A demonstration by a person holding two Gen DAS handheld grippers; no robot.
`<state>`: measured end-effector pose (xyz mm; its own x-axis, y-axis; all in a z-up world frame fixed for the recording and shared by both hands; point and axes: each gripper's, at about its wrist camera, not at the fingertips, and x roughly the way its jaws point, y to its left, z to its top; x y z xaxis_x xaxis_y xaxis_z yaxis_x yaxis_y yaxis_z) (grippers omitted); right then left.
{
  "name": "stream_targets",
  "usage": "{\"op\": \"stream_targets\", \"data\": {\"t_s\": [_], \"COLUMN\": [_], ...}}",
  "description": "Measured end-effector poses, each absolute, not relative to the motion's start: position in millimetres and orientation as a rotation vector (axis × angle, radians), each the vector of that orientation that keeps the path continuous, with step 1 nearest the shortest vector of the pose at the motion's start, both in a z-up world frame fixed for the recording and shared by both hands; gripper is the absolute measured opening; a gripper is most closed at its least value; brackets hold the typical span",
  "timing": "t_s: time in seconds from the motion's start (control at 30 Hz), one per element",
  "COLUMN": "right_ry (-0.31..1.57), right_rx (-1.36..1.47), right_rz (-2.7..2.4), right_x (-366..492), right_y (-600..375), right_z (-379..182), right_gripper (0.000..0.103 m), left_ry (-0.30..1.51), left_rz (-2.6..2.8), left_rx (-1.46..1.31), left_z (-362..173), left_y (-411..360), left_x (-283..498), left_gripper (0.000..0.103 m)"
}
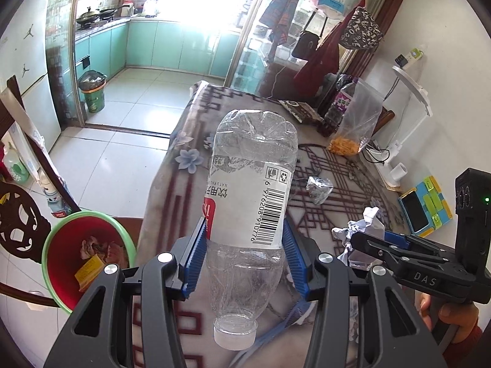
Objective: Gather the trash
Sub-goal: 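Carry the water bottle and white paper in both grippers over the bucket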
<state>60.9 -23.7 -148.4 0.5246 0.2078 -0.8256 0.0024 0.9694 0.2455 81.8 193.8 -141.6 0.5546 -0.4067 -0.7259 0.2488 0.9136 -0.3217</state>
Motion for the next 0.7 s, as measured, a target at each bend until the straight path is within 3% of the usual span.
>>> {"op": "stream_targets", "data": {"t_s": [0.7], "right_ry": [1.078], "right_rx": [0.097], "right_rz": [0.404], "right_x": [119], "right_y": [131], "right_z": [-166], "right_gripper": [0.048], "left_ry": [0.987], "left_rz": [-0.047], "left_rx": [-0.322], "left_z": [-204], "left_y": [368], "left_x": [98], "left_gripper": [0.045]}}
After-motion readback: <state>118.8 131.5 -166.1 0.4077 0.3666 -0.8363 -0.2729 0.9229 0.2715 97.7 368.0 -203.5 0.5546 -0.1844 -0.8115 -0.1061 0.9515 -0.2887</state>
